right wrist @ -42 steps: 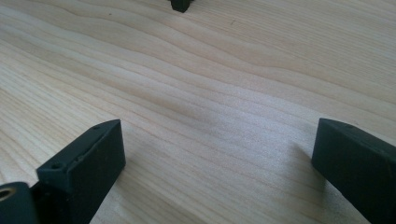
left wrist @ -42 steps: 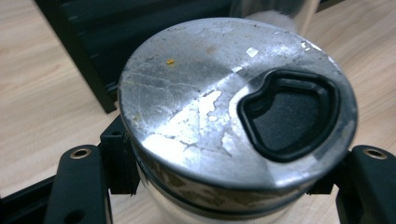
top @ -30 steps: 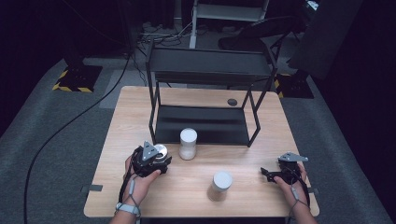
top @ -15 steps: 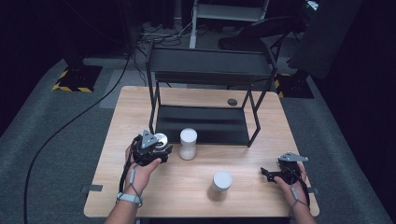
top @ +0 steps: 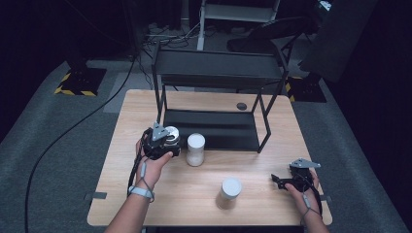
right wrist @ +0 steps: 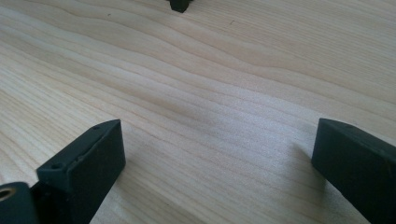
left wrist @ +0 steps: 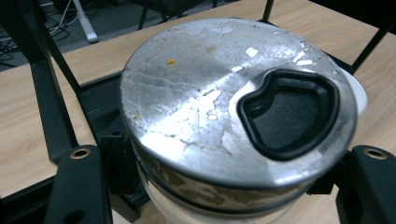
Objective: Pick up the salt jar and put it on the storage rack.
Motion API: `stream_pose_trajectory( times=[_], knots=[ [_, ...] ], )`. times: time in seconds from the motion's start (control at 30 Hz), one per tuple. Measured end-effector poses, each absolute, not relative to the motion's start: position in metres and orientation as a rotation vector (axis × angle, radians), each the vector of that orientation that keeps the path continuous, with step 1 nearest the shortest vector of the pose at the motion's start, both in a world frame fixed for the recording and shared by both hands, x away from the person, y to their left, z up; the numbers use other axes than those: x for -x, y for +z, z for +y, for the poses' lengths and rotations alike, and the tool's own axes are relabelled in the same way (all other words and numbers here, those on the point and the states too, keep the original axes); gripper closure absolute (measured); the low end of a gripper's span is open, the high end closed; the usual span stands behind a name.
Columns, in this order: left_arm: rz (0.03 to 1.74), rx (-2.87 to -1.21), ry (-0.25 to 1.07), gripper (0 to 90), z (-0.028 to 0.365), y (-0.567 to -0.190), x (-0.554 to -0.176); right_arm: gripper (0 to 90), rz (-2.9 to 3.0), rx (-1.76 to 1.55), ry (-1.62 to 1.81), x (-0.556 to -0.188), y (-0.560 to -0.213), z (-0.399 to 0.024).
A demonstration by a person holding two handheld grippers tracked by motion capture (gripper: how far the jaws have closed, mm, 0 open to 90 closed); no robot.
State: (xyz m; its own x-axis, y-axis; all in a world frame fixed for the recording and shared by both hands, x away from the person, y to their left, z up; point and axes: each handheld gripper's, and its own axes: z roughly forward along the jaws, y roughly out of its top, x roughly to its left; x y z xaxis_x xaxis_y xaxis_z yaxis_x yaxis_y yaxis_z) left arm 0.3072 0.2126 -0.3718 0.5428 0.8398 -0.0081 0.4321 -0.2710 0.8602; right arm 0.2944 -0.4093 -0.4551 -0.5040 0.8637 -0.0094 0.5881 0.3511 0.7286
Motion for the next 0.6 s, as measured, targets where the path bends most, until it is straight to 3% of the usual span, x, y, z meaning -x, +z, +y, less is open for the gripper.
stream_pose_trajectory(
  times=[0.6],
  knots=[
    [1.026,-1.887,0.623,30.0,0.192,-0.370,-0.354,2.6,2.226,-1.273,0.955,-0.294,-0.455,-0.409]
  ],
)
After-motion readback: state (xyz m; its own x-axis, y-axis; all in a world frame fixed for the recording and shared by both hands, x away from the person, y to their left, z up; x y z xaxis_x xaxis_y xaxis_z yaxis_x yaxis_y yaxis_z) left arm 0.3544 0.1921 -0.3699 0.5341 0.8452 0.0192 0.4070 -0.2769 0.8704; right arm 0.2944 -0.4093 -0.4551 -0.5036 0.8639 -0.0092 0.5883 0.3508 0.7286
